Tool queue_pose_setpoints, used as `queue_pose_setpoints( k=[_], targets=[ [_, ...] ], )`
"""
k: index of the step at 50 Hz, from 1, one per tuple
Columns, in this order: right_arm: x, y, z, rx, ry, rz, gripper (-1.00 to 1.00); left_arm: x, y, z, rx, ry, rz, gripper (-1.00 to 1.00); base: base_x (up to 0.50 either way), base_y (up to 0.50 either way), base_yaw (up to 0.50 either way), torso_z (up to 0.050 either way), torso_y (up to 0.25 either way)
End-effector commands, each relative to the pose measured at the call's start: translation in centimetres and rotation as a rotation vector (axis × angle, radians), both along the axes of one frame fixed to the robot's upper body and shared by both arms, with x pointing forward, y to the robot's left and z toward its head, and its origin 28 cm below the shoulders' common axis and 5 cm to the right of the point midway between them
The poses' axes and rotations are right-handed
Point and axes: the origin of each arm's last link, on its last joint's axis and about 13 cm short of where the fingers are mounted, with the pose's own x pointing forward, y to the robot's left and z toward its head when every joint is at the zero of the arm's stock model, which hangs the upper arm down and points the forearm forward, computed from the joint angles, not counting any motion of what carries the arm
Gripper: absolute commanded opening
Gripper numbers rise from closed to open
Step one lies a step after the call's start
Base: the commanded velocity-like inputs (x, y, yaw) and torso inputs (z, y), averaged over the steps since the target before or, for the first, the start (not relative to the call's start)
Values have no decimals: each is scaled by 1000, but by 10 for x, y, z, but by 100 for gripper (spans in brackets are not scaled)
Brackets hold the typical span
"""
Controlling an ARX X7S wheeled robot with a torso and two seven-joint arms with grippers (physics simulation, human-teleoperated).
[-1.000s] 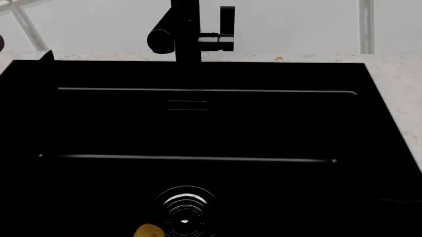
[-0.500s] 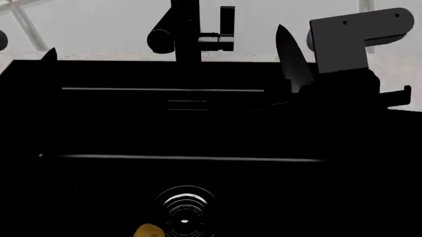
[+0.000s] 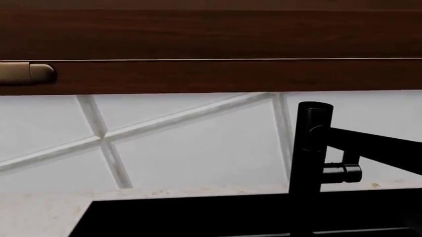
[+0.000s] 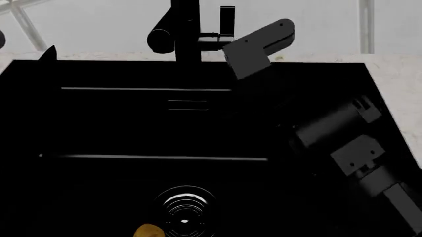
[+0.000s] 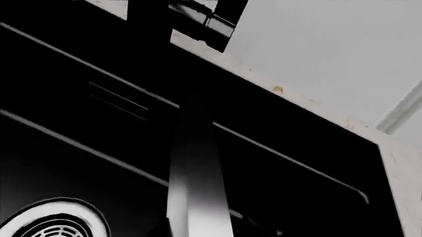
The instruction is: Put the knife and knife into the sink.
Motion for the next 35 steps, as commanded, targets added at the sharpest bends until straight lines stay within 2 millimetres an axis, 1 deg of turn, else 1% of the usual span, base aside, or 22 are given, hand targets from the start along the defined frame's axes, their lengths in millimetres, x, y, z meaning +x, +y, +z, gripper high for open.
queue_pose_setpoints(
  k=[1,6,8,10,14,16,19,22,25,29,30,35],
  targets=[
    [14,-1,-11,-198,71,23,-100,-1,0,0,-2,-4,-6,100,0,0,0,0,0],
    [15,-6,-16,-252,107,12,-100,-1,-1,1,-2,-8,-7,100,0,0,0,0,0],
    [15,-8,-17,-251,147,11,-100,-1,-1,1,-1,-8,-6,100,0,0,0,0,0],
    [14,-11,-16,-238,181,-16,-100,-2,-1,2,2,-8,-6,100,0,0,0,0,0],
    [11,-14,-13,-255,220,12,-100,-1,-1,1,3,-5,-4,100,0,0,0,0,0],
    [7,-13,-17,-265,273,29,-100,0,-2,2,5,-7,-4,100,0,0,0,0,0],
    [5,-13,-21,-274,300,45,-100,0,-3,2,6,-6,-7,100,0,0,0,0,0],
    [4,-13,-28,-272,326,58,-100,0,-3,3,7,-6,-6,100,0,0,0,0,0],
    [2,-15,-40,-271,359,65,-100,0,-2,2,8,-2,-5,100,0,0,0,0,0],
    [-1,-18,-40,-283,378,74,-100,0,-2,2,6,-1,-2,100,0,0,0,0,0],
    [-1,-18,-38,-276,369,66,100,0,-2,2,8,-1,-3,100,0,0,0,0,0],
    [-11,-19,-37,-319,329,74,100,2,-3,1,8,2,-8,100,0,0,0,0,0]
  ],
)
